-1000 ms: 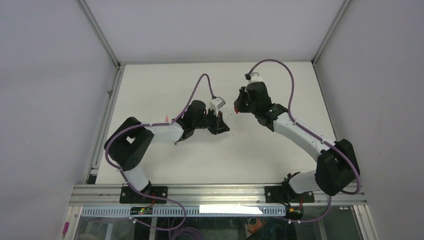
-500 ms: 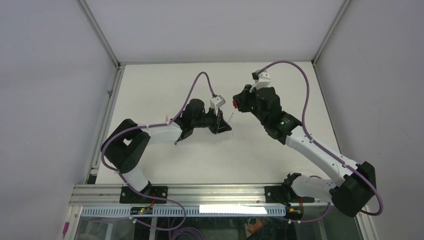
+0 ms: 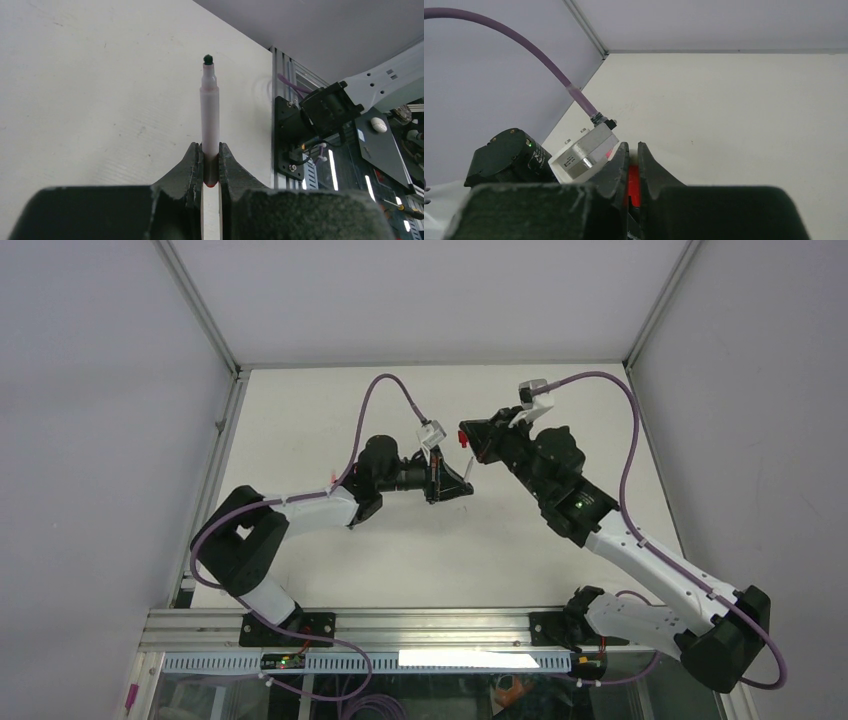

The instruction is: Insert the pens into the pen caps

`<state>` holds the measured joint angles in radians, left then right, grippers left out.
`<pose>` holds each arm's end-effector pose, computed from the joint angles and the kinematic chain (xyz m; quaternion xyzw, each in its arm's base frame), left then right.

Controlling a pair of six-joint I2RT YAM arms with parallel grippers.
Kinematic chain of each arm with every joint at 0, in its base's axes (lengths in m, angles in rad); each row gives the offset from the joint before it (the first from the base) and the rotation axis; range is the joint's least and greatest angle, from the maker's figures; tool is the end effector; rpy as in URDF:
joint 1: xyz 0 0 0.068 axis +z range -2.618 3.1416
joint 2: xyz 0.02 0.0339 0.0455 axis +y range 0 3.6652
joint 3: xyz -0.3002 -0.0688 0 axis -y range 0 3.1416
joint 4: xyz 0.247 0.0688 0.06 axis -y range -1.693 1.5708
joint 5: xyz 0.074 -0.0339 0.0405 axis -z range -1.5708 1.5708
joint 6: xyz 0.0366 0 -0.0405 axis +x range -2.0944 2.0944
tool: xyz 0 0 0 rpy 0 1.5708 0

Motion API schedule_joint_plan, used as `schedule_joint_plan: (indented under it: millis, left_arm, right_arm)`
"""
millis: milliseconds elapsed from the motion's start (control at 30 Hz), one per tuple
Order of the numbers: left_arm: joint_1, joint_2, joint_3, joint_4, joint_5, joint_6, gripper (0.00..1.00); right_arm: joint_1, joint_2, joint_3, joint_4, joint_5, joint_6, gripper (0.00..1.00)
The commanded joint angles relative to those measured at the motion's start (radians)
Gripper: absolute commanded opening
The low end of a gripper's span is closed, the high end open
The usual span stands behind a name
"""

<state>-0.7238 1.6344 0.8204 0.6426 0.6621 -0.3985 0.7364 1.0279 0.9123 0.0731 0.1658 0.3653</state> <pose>0.2501 -0.2511 0.2572 0.3237 0.6801 -0.5346 0.3833 0.1724 0.1481 0.3970 -0.0764 0.7177 0.3100 0.6188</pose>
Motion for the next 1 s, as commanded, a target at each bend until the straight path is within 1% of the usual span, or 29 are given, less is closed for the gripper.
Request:
schedule_joint_plan:
  millis: [0,167,367,533,800,967]
  left_arm:
    - [-0.023,-0.115,-0.007,0.014,0.05,0.045,0.0]
    - [-0.03,-0.147,-0.014,-0.017,0.07,0.062,0.0]
    - [-0.03,-0.178,-0.023,-0.037,0.069,0.075,0.0]
    - [-0.031,-0.173,-0.035,-0.05,0.058,0.084,0.0]
    - [-0.03,-0.178,-0.06,0.046,0.044,0.024,0.0]
    - [-0.03,-0.166,-0.065,0.145,0.062,-0.045,0.0]
  right_arm:
    - [0.01,-0.042,-0.043,0.143,-0.055,0.021,0.06]
    - [0.019,-0.033,-0.062,0.171,-0.078,0.047,0.06]
    - [0.026,-0.036,-0.095,0.225,-0.052,0.048,0.06]
    - [0.026,-0.07,-0.104,0.239,-0.026,0.028,0.07]
    - [0.026,-0.188,-0.174,0.25,0.026,0.023,0.07]
    - [0.026,-0.211,-0.195,0.249,0.037,0.023,0.07]
